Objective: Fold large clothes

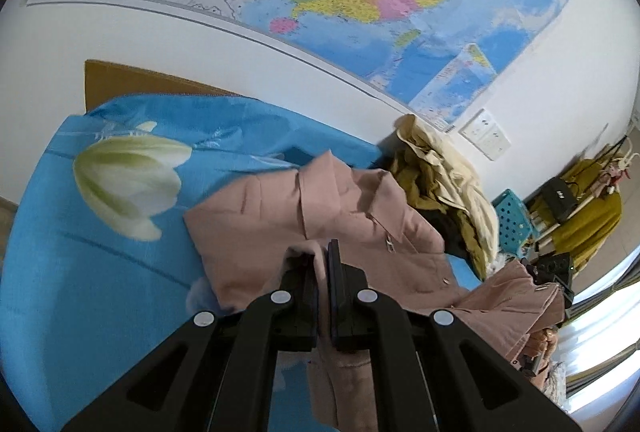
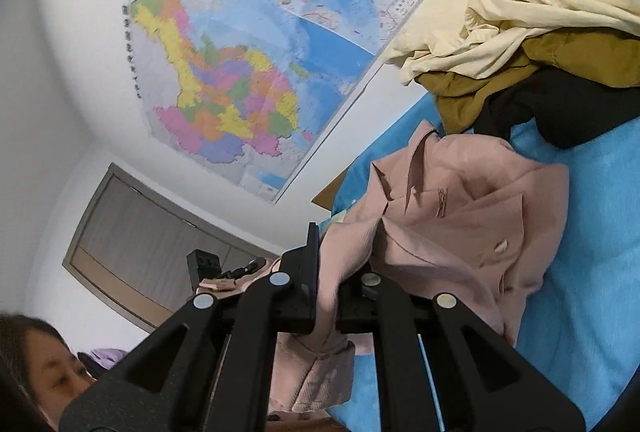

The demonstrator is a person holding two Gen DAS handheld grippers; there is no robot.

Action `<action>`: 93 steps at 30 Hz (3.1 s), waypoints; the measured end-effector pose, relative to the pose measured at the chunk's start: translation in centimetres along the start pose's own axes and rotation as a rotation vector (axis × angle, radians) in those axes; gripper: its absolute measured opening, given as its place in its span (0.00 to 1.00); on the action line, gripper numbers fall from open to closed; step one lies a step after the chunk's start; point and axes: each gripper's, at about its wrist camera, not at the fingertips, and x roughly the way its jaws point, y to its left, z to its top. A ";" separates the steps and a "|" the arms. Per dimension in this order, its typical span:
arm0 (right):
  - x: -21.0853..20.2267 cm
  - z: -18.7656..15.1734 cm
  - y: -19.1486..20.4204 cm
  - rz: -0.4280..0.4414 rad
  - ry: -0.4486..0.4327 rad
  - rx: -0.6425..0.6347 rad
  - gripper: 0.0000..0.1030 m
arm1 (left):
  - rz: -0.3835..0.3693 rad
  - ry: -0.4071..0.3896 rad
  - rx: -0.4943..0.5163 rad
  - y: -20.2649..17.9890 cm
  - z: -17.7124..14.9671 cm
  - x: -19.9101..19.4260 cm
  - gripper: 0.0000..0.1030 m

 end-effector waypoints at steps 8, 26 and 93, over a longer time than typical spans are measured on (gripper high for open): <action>3.5 4.3 -3.5 -0.066 0.029 0.074 0.07 | 0.063 0.059 -0.051 2.0 4.1 4.7 0.03; 8.1 7.6 -8.5 -0.341 0.048 0.040 0.54 | 0.209 0.092 0.121 2.0 6.7 11.3 0.32; 0.7 -3.1 -1.9 -0.315 0.096 -0.362 0.10 | -0.046 0.119 0.067 4.8 -3.8 8.6 0.10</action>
